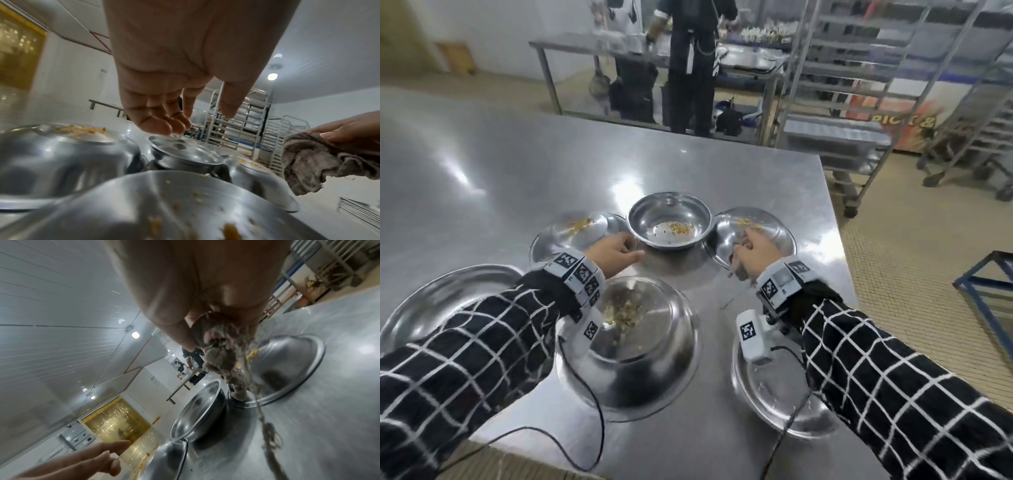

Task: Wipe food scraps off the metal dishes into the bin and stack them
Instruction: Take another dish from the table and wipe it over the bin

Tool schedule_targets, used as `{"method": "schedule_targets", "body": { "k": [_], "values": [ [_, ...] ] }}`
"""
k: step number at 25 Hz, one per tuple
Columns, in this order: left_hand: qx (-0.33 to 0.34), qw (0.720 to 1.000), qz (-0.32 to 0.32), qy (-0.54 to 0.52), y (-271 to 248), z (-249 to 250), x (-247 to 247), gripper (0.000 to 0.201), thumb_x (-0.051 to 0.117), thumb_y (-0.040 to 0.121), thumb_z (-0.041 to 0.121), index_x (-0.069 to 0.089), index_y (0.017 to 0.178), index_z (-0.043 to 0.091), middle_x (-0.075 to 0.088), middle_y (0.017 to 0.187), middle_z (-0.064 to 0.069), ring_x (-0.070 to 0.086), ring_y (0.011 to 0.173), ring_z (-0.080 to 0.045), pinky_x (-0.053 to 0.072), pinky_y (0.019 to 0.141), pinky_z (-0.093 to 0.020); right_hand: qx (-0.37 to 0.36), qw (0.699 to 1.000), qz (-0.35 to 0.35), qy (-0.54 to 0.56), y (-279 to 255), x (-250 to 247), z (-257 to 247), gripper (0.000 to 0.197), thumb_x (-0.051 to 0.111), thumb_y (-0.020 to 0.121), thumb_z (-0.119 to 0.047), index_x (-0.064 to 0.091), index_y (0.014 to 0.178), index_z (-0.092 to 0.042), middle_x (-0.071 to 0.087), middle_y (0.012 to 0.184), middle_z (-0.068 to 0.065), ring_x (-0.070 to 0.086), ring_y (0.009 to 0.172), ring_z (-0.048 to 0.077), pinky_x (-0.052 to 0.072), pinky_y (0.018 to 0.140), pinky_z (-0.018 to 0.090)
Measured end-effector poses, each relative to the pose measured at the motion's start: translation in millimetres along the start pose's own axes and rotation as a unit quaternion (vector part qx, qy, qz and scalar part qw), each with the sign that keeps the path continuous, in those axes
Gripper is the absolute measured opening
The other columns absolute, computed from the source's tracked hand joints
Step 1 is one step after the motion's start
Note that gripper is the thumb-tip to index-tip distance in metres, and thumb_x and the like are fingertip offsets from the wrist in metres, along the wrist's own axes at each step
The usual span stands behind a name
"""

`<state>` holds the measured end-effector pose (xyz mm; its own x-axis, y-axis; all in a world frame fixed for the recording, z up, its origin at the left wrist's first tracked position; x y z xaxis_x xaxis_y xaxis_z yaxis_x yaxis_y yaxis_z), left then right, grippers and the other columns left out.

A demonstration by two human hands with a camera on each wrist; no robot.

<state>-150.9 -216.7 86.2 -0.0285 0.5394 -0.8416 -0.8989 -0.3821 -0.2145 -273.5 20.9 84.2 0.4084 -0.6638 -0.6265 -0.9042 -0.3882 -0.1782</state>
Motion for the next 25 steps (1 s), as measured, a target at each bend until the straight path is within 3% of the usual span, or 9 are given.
{"method": "schedule_targets", "body": {
  "k": [4, 7, 8, 11, 13, 15, 17, 22, 25],
  "values": [
    [-0.071, 0.997, -0.021, 0.001, 57.9, -22.6, 3.4, 0.046, 0.050, 0.095, 0.042, 0.049, 0.130, 0.011, 0.065, 0.112, -0.006, 0.062, 0.092, -0.024, 0.046, 0.083, -0.032, 0.023, 0.998, 0.004, -0.065, 62.0, 23.3, -13.3, 0.034, 0.051, 0.094, -0.018, 0.053, 0.126, -0.008, 0.059, 0.124, 0.014, 0.057, 0.104, 0.027, 0.044, 0.086, 0.031],
    [-0.146, 0.989, -0.009, 0.011, 143.1, -84.9, 26.1, 0.086, 0.040, 0.063, 0.090, 0.055, 0.112, 0.020, 0.067, 0.088, 0.000, 0.064, 0.073, -0.021, 0.055, 0.073, -0.036, 0.049, 0.996, -0.022, -0.065, 91.3, 40.1, -11.2, 0.039, 0.054, 0.094, -0.021, 0.051, 0.130, -0.008, 0.052, 0.135, 0.011, 0.054, 0.119, 0.026, 0.044, 0.101, 0.036],
    [-0.170, 0.985, -0.019, 0.005, 163.2, -95.5, 33.4, 0.089, 0.037, 0.058, 0.093, 0.058, 0.108, 0.022, 0.067, 0.090, -0.002, 0.065, 0.076, -0.024, 0.056, 0.076, -0.039, 0.056, 0.996, -0.030, -0.066, 99.8, 45.1, -12.0, 0.039, 0.050, 0.096, -0.022, 0.048, 0.133, -0.009, 0.050, 0.137, 0.012, 0.054, 0.119, 0.026, 0.044, 0.102, 0.037],
    [-0.201, 0.978, -0.057, -0.009, 146.6, -61.5, 24.0, 0.053, 0.048, 0.089, 0.056, 0.061, 0.112, 0.011, 0.065, 0.111, -0.008, 0.063, 0.102, -0.029, 0.048, 0.096, -0.040, 0.078, 0.992, -0.047, -0.084, 119.8, 55.2, -15.4, 0.034, 0.043, 0.100, -0.023, 0.053, 0.126, -0.004, 0.060, 0.106, 0.013, 0.061, 0.090, 0.025, 0.051, 0.078, 0.026],
    [-0.211, 0.976, -0.061, -0.017, 147.5, -48.2, 22.1, 0.041, 0.053, 0.094, 0.038, 0.059, 0.117, 0.005, 0.062, 0.118, -0.012, 0.058, 0.113, -0.029, 0.043, 0.103, -0.038, 0.103, 0.992, -0.052, -0.052, 130.0, 58.6, -15.1, 0.030, 0.045, 0.100, -0.026, 0.053, 0.120, -0.006, 0.058, 0.091, 0.009, 0.057, 0.064, 0.017, 0.043, 0.045, 0.013],
    [-0.231, 0.969, -0.078, -0.047, 150.6, -47.7, 25.7, 0.037, 0.060, 0.092, 0.029, 0.059, 0.119, 0.004, 0.064, 0.115, -0.013, 0.061, 0.107, -0.028, 0.047, 0.100, -0.038, 0.128, 0.990, -0.055, 0.008, 134.0, 61.0, -14.3, 0.032, 0.050, 0.098, -0.028, 0.051, 0.122, -0.007, 0.062, 0.086, 0.009, 0.057, 0.055, 0.014, 0.033, 0.030, 0.011],
    [-0.226, 0.970, -0.074, -0.049, 159.7, -53.3, 28.6, 0.039, 0.068, 0.086, 0.028, 0.060, 0.118, 0.006, 0.066, 0.107, -0.011, 0.064, 0.097, -0.026, 0.051, 0.092, -0.037, 0.147, 0.987, -0.056, 0.043, 137.9, 66.1, -12.2, 0.034, 0.055, 0.096, -0.029, 0.051, 0.121, -0.007, 0.063, 0.081, 0.009, 0.058, 0.053, 0.014, 0.035, 0.031, 0.013],
    [-0.215, 0.974, -0.009, -0.070, 187.5, -76.7, 32.6, 0.069, 0.075, 0.050, 0.059, 0.065, 0.105, 0.020, 0.068, 0.095, 0.000, 0.065, 0.089, -0.021, 0.052, 0.088, -0.041, 0.164, 0.984, -0.032, 0.058, 142.0, 70.1, -14.8, 0.028, 0.060, 0.089, -0.013, 0.053, 0.115, -0.003, 0.060, 0.092, 0.008, 0.055, 0.071, 0.019, 0.041, 0.051, 0.019],
    [-0.198, 0.965, 0.034, -0.168, 149.7, -43.2, 14.7, 0.034, 0.078, 0.068, 0.034, 0.059, 0.091, 0.017, 0.066, 0.086, -0.005, 0.064, 0.082, -0.022, 0.054, 0.077, -0.035, 0.169, 0.980, -0.004, 0.103, 138.0, 68.0, -17.1, 0.025, 0.059, 0.089, -0.018, 0.049, 0.110, -0.008, 0.060, 0.090, 0.008, 0.051, 0.060, 0.014, 0.036, 0.048, 0.023]
  ]
}}
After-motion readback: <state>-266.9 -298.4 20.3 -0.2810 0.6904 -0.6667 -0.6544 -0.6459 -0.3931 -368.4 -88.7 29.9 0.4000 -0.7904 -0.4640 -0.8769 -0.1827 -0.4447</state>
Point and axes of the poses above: each hand's wrist, its own y-axis towards the middle knuckle, its own x-axis out of the palm, z = x × y, the point moved 5 cm from there along y, towards the middle knuckle
